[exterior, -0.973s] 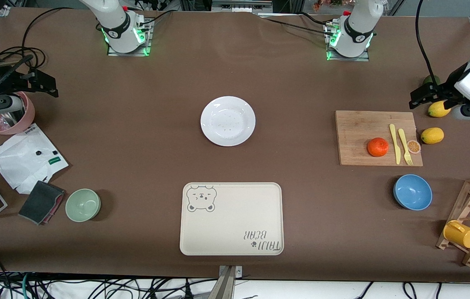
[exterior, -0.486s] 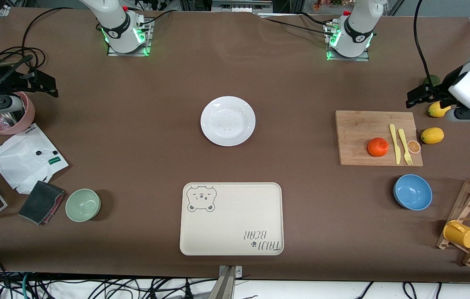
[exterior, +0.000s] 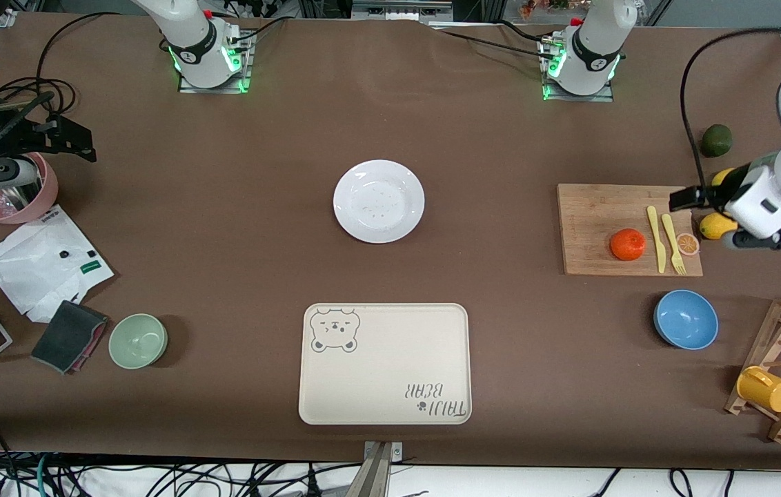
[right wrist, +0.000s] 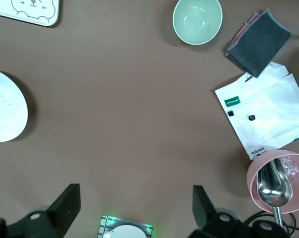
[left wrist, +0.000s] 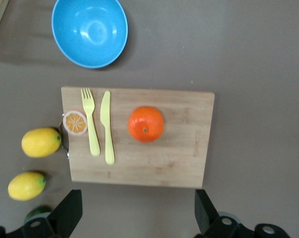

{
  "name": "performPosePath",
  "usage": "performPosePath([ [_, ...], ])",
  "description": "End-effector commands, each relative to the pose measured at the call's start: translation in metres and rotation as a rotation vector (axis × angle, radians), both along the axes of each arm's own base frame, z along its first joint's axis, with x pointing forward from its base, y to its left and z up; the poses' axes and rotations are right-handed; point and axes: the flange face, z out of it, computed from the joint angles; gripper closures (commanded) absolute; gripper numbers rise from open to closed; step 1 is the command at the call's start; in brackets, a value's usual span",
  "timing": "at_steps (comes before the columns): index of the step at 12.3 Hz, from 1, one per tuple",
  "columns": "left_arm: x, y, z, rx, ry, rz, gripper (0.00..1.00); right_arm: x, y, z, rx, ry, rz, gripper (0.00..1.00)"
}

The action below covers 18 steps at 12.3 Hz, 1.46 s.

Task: Place orange and plate with both arms
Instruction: 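Reach the left gripper down over the orange on the cutting board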

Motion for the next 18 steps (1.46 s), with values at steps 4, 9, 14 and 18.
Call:
performPosePath([
  [4, 0.025, -0.005, -0.122, 0.098, 0.118, -0.103, 0.0, 0.001, -0.001, 0.004, 0.012, -0.008, -0.014, 0.0],
  [9, 0.026, -0.008, -0.172, 0.087, 0.156, -0.131, 0.0, 0.001, -0.001, 0.004, 0.012, -0.006, -0.014, 0.0],
  [14, 0.007, -0.013, -0.212, 0.074, 0.142, -0.153, 0.0, 0.001, -0.001, 0.004, 0.012, -0.006, -0.014, 0.0],
  [18, 0.004, -0.015, -0.224, 0.07, 0.137, -0.162, 0.0, 0.001, -0.001, 0.004, 0.012, -0.006, -0.014, 0.0],
])
